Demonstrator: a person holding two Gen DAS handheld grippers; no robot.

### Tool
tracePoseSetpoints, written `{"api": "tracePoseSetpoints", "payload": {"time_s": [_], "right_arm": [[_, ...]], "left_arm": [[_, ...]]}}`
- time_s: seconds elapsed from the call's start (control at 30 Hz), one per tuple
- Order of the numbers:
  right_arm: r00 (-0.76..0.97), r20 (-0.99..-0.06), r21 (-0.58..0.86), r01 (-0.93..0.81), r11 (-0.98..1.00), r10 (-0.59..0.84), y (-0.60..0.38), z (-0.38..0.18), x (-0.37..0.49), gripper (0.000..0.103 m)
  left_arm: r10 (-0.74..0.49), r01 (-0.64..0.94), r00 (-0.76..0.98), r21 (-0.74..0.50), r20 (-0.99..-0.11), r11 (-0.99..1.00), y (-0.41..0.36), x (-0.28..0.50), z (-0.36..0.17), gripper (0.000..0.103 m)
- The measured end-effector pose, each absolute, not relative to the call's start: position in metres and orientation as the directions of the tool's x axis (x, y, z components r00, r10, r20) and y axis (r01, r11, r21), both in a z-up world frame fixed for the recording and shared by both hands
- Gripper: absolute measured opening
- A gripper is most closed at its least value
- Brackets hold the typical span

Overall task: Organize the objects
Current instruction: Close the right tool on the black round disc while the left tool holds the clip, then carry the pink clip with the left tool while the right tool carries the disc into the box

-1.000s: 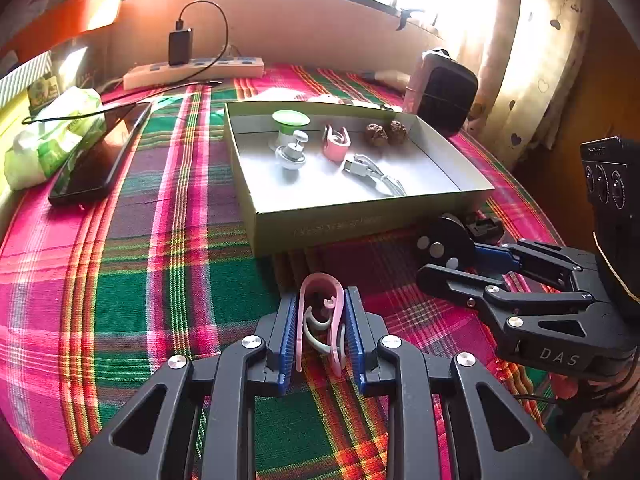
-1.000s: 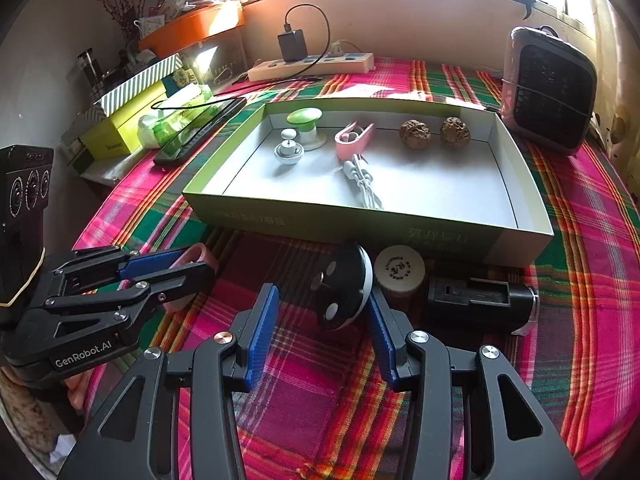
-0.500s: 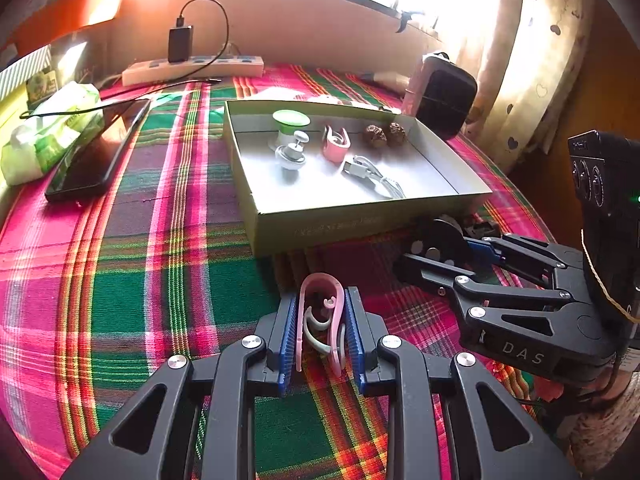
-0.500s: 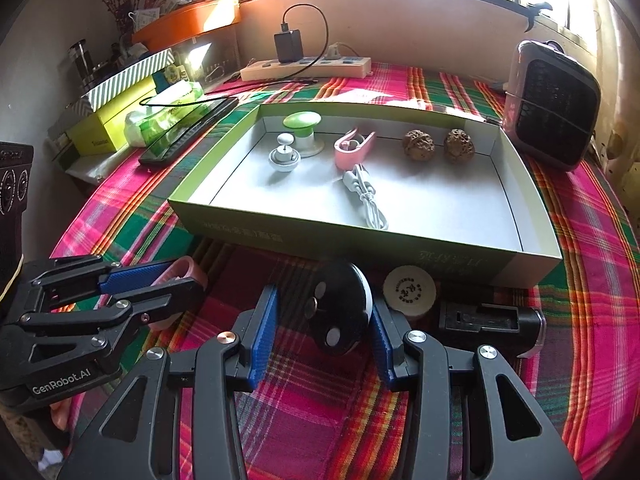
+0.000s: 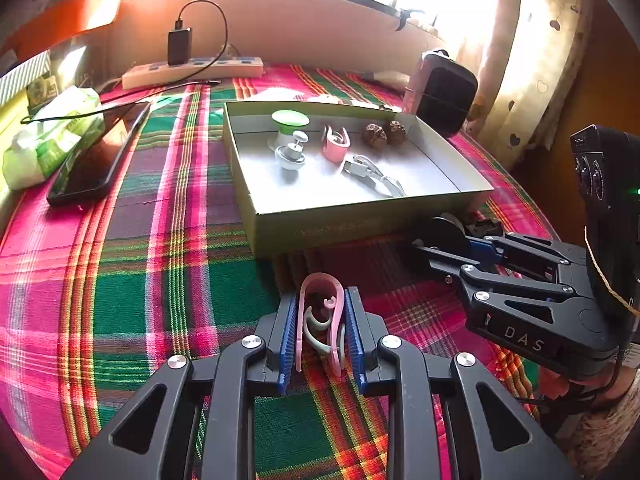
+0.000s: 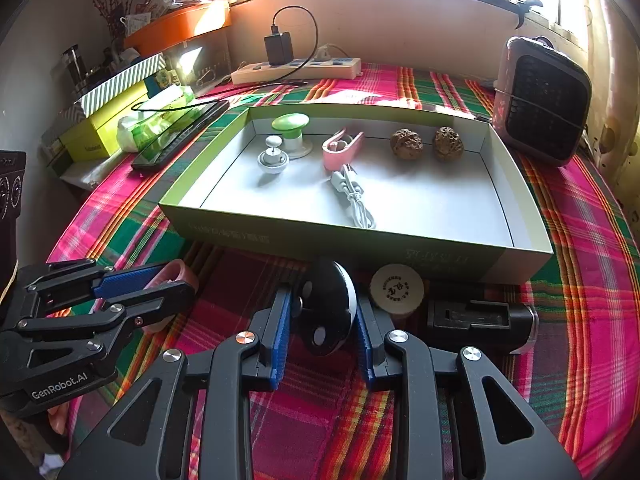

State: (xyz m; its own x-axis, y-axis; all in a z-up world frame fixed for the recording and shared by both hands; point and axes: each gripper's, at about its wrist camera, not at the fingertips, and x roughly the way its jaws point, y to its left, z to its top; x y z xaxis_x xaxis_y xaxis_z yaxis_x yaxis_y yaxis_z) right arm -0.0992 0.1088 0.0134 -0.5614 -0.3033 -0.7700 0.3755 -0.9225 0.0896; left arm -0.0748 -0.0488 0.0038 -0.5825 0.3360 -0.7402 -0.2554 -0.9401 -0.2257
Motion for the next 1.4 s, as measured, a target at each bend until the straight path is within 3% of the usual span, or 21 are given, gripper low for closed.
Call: {"api": "tracePoseSetpoints", "payload": {"time_s": [1.4], "right_arm": [[-0.576, -0.724, 0.16, 0.393, -0.905, -0.378, 0.12, 0.034, -0.091, 0.029]], "left_arm": [[0.264, -0.234, -0.633, -0.145, -0.728, -0.961, -0.047, -0.072, 0.028, 0.021]]}}
